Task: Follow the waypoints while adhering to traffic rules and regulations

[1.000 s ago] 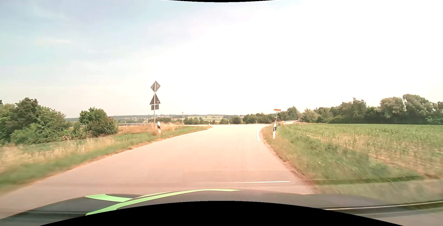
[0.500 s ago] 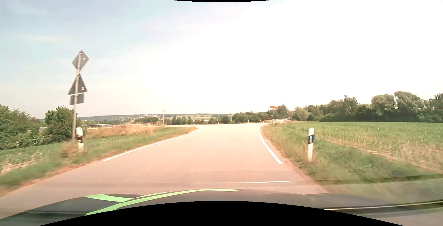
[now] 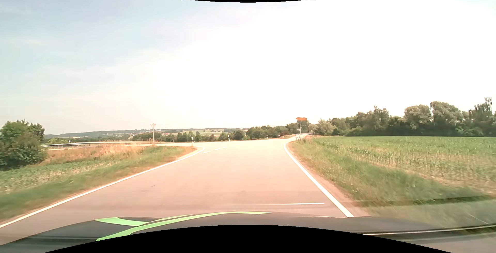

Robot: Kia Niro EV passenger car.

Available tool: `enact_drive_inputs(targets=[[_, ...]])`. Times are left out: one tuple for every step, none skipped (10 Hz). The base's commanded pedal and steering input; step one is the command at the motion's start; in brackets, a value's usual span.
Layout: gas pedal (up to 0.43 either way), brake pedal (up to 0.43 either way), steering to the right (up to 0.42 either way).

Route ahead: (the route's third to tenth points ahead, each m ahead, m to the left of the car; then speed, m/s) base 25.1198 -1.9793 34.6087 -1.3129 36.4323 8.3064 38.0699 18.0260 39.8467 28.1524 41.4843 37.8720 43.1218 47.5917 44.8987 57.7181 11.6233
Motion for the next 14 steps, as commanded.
enact_drive_inputs(targets=[[0.0,0.207,0.052],[0.0,0.207,0.052],[0.0,0.207,0.051],[0.0,0.207,0.047],[0.0,0.201,0.043],[0.0,0.207,0.041],[0.0,0.207,0.04],[0.0,0.207,0.041],[0.0,0.207,0.041],[0.0,0.213,0.041],[0.0,0.213,0.04],[0.0,0.213,0.04],[0.0,0.226,0.041],[0.0,0.232,0.04]])
